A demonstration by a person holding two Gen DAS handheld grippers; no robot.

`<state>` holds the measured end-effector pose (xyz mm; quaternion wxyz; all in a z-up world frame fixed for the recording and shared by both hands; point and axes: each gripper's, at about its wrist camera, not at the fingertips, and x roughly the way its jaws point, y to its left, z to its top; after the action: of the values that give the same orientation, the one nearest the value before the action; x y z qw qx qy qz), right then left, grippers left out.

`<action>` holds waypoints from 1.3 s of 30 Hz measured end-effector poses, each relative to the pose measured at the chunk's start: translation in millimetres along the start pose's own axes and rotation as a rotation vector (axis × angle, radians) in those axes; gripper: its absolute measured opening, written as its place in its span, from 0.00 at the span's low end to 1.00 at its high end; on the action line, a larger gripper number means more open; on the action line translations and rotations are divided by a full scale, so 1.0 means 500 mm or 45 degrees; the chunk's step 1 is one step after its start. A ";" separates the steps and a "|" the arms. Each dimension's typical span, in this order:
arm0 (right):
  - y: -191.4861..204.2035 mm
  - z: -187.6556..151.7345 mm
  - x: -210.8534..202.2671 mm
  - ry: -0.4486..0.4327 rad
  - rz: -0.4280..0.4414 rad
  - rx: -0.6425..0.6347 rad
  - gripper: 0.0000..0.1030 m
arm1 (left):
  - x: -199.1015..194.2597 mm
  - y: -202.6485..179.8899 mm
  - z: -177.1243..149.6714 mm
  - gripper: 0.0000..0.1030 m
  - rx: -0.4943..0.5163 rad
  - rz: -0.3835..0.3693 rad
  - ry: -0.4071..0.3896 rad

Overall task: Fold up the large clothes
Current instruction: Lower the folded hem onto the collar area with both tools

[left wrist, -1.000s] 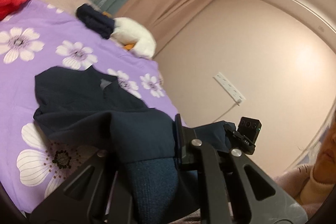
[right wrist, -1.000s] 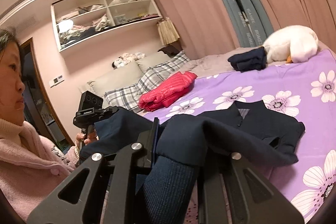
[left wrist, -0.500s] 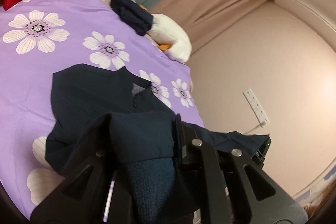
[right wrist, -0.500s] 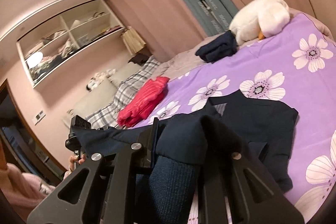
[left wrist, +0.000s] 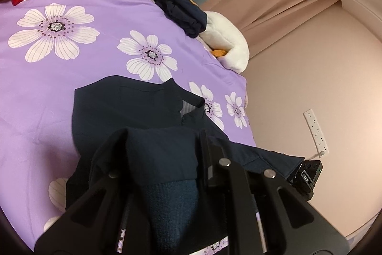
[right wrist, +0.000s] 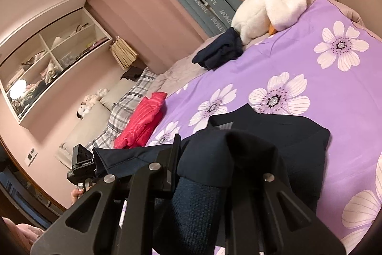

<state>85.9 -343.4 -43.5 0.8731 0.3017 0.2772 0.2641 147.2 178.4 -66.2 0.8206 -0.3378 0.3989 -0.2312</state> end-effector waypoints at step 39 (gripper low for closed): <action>-0.206 0.063 0.230 0.101 -0.272 0.200 0.15 | 0.249 0.135 0.149 0.15 -0.192 0.165 0.139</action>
<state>218.0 -353.1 -129.3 0.8583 0.3273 0.3620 0.1589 286.8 170.2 -144.3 0.7831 -0.3589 0.4802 -0.1650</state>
